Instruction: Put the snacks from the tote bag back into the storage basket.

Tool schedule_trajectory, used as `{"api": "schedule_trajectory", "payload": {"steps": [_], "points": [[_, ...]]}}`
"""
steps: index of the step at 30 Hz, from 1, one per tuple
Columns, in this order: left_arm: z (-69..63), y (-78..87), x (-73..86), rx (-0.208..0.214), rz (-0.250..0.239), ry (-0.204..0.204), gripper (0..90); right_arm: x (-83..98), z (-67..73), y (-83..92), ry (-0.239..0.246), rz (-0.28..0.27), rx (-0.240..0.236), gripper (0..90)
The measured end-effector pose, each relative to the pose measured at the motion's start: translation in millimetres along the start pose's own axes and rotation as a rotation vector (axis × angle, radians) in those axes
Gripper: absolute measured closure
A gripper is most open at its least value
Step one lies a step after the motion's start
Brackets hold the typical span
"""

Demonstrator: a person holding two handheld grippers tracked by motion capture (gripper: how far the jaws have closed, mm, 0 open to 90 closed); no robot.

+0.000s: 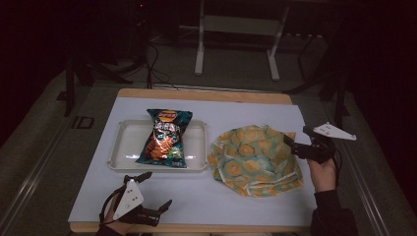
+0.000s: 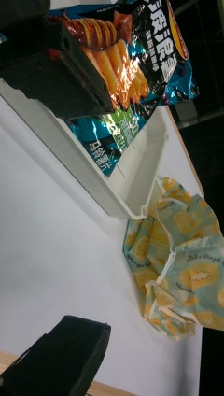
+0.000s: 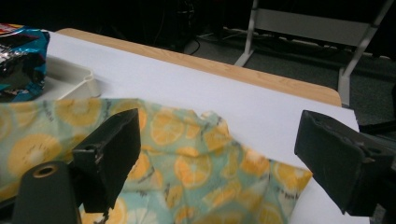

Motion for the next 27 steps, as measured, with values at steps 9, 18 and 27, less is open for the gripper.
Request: {"api": "schedule_trajectory", "payload": {"steps": [9, 18, 27], "points": [[-0.3, -0.1, 0.1, 0.0, 0.001, -0.001, 0.0, 33.1, 3.6, 15.7, -0.005, -0.031, 0.039, 14.3], [-0.4, 0.6, 0.3, 0.007, 0.002, -0.006, 0.0, 54.2, 6.3, 24.4, 0.002, -0.038, 0.085, 14.1], [1.1, 2.3, 1.0, 0.01, 0.003, -0.003, 0.0, 62.5, 4.1, 24.8, 0.001, -0.046, 0.106, 14.1]]}}
Point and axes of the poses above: each handheld gripper's, and its own axes: y roughly backward along the jaws, x roughly out of its underside, z roughly to its left, the point moved 3 cm from there along -y, roughly forward along the jaws, and after that the axes turned 8 degrees about -x, right-handed, at the moved point
